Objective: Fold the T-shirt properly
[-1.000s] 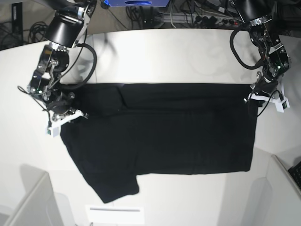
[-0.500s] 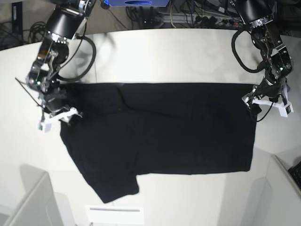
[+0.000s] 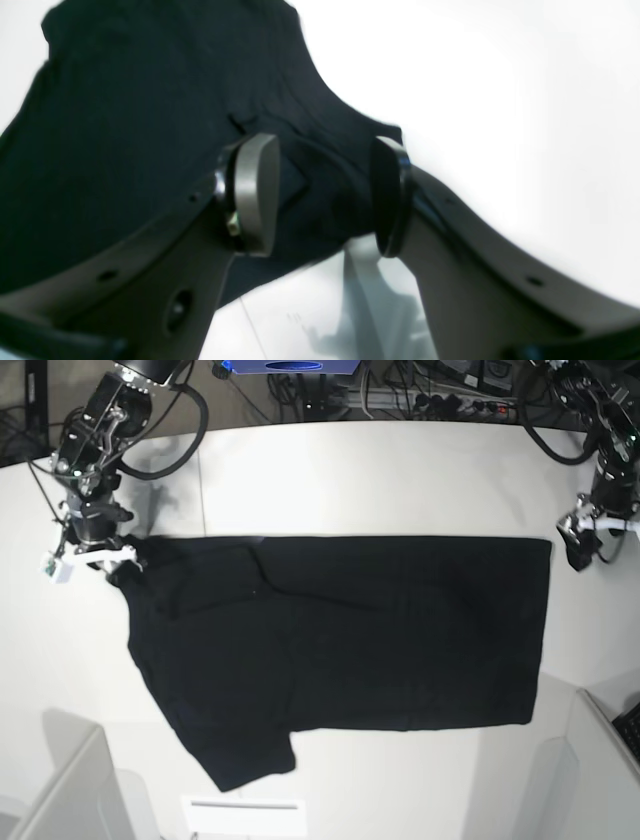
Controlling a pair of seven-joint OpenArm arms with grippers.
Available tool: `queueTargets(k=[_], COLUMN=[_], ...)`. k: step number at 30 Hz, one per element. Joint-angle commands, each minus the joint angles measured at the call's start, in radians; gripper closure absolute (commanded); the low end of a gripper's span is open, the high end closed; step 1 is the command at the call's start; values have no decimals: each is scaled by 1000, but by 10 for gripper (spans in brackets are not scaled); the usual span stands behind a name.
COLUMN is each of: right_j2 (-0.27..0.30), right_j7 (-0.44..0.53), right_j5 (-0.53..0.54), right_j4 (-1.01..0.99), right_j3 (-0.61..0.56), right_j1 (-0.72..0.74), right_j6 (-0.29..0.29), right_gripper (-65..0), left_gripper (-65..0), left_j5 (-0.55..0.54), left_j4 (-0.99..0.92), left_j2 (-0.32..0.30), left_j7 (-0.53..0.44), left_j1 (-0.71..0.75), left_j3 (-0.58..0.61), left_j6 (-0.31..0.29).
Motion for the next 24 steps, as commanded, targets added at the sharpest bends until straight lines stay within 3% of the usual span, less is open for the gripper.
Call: queueTargets(k=[1, 5, 8, 11, 24], right_j2=[4, 2, -7, -8, -5], right_j7=[25, 25, 21, 8, -25], right_j5=[9, 119, 274, 346, 354], right_j4=[20, 16, 13, 13, -54], right_j3=[-2, 14, 107, 173, 216], right_j1=[2, -30, -47, -59, -71], right_j6=[5, 2, -3, -3, 2], right_gripper=[-284, -282, -278, -278, -282], left_gripper=[-624, -624, -624, -624, -624], left_j5=[-16, -16, -16, -16, -17], left_j4=[21, 14, 14, 14, 13], left_j2=[-16, -14, -13, -13, -11], left_j7=[-27, -29, -32, -30, -29], left_j1=[7, 46, 62, 71, 79], left_j3=[-5, -11, -13, -27, -122], left_j6=[-5, -9, -71, -112, -112])
